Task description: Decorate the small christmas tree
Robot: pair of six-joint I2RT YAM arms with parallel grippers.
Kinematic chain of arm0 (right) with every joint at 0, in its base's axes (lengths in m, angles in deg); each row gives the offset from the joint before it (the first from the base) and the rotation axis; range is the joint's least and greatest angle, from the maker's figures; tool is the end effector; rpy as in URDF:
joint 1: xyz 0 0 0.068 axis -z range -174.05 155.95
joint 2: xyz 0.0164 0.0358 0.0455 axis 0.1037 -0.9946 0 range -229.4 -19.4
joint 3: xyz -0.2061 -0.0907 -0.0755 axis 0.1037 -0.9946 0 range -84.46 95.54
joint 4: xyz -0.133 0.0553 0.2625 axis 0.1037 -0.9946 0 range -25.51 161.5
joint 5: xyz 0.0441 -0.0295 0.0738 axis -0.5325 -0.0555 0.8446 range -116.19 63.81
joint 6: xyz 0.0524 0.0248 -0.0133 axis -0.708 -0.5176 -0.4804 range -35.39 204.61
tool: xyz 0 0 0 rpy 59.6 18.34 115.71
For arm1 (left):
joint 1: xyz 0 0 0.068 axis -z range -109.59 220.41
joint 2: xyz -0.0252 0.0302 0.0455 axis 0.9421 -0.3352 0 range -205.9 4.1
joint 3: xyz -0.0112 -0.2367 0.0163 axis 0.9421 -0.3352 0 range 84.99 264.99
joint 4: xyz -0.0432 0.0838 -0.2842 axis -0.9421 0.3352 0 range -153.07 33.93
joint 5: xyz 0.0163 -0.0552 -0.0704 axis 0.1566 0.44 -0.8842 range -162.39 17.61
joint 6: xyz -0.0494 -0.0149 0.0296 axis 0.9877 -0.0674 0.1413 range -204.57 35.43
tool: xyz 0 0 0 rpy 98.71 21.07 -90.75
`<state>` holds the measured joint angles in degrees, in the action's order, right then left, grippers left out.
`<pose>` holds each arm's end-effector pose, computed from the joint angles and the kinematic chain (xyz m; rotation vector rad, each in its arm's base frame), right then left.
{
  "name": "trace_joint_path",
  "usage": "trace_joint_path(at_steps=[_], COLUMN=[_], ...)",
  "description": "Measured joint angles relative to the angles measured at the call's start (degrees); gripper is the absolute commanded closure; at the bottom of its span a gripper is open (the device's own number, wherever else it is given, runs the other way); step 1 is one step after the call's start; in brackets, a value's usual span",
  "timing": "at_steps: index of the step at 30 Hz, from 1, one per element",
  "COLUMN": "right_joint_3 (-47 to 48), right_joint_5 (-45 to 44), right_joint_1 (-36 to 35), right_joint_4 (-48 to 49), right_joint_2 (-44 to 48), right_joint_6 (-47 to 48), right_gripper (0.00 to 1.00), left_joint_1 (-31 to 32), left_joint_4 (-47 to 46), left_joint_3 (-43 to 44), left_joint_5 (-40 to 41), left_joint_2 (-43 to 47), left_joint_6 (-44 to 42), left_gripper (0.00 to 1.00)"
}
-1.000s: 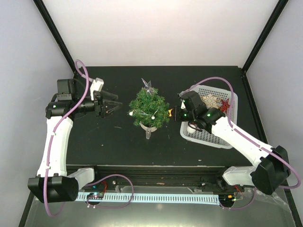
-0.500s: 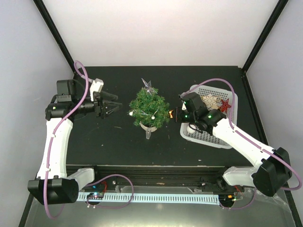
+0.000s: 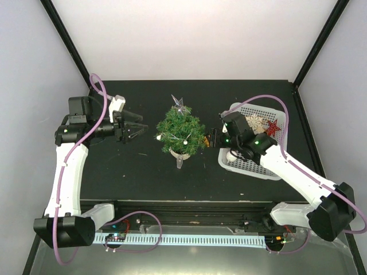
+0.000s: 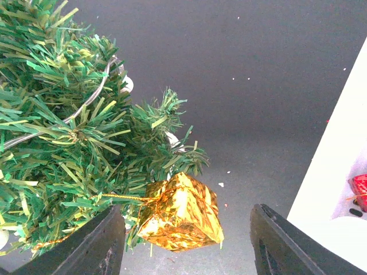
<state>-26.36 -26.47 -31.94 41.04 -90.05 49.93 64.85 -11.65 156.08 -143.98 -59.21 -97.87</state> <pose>0.2543 0.1976 0.2444 -0.0650 2.4063 0.6146 0.2587 -0.0164 0.3541 0.7075 1.8401 -1.2078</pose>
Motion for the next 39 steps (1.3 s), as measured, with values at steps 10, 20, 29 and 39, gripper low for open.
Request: trace_joint_path(at_steps=[10,20,29,39], right_joint_3=[0.0,-4.7,-7.6,-7.5], right_joint_5=[-6.2,-6.5,-2.2,0.5], right_joint_1=[0.8,11.0,17.6,19.4], right_joint_4=[-3.4,-5.9,-2.8,0.3], right_joint_2=[1.8,-1.8,-7.1,-14.4], right_joint_6=[-0.9,-3.1,-3.5,-2.6], right_gripper=[0.35,0.29,0.2,0.23], left_joint_1=[0.0,0.0,0.0,0.0], left_joint_4=[-0.1,-0.1,-0.1,0.0], left_joint_3=[0.0,-0.1,-0.1,-0.1], left_joint_5=[0.0,0.0,0.0,-0.1], left_joint_2=[0.0,0.7,0.7,0.7], left_joint_6=[0.0,0.0,0.0,0.0], left_gripper=[0.11,0.11,0.11,0.11])
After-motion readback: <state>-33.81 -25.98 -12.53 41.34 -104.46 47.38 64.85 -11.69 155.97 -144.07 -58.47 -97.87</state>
